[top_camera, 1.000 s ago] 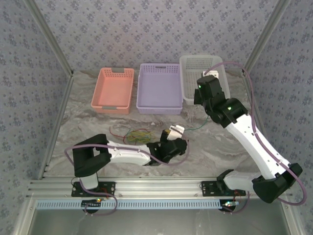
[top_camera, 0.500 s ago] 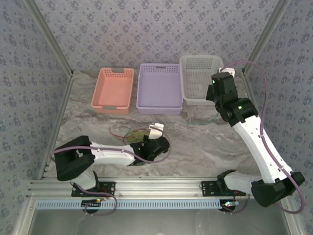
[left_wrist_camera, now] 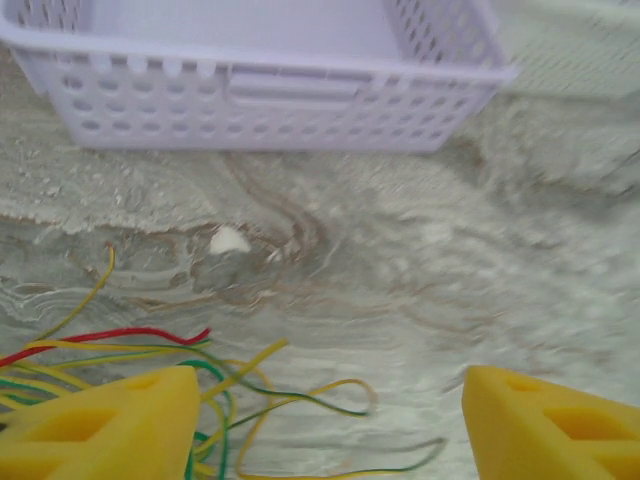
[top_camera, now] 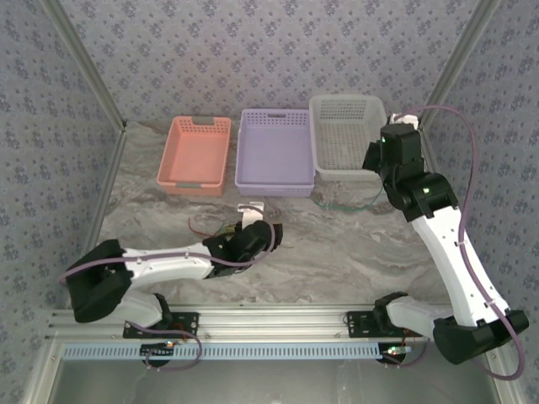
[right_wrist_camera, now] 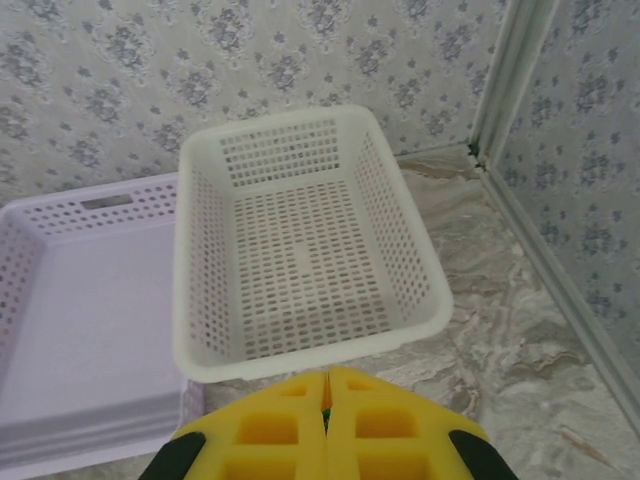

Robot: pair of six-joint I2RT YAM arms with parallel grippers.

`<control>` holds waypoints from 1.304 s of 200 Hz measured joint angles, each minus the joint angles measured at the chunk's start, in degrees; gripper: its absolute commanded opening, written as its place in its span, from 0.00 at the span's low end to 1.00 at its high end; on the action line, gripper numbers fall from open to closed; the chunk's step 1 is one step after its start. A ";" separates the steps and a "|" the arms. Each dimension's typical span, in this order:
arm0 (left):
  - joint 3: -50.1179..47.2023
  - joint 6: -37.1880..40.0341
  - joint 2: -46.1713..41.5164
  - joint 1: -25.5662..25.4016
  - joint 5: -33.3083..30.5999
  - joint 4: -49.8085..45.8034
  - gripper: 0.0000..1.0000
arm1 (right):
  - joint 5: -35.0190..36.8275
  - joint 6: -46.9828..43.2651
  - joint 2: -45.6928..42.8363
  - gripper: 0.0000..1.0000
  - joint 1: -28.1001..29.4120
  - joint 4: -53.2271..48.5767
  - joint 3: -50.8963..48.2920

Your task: Untangle the cables

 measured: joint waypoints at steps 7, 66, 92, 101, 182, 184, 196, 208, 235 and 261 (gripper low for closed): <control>0.90 0.04 -1.84 -0.17 0.59 -0.94 0.75 | -0.70 0.31 -0.48 0.00 0.04 0.48 -0.74; 15.26 3.48 -6.99 -0.61 7.02 -11.37 0.77 | -6.29 0.35 -1.05 0.00 1.81 3.26 -2.62; 22.64 7.06 -2.86 -0.85 10.40 -17.77 0.77 | -7.76 -0.55 -0.68 0.00 3.37 3.93 -2.62; 25.59 8.39 -0.59 -0.85 11.02 -20.20 0.77 | -7.85 -1.01 -0.42 0.00 4.04 3.96 -2.62; 37.42 23.89 9.64 -0.79 22.80 -35.04 0.66 | -9.16 -9.35 1.62 0.00 9.22 3.85 -2.32; 37.57 24.20 9.79 -0.76 23.30 -35.30 0.66 | -9.22 -9.66 1.68 0.00 9.31 3.85 -2.32; 37.88 25.90 10.32 -0.33 26.60 -36.39 0.65 | -9.55 -10.78 1.99 0.00 9.68 3.85 -2.29; 37.99 27.02 10.62 0.24 29.40 -37.35 0.65 | -9.97 -11.61 2.27 0.00 9.84 3.87 -2.27; 38.82 29.00 11.91 1.51 32.59 -39.54 0.61 | -10.36 -12.68 2.58 0.00 10.03 3.87 -2.23; 38.82 30.05 12.87 1.70 33.79 -39.95 0.49 | -10.38 -13.25 2.58 0.00 10.45 3.91 -2.05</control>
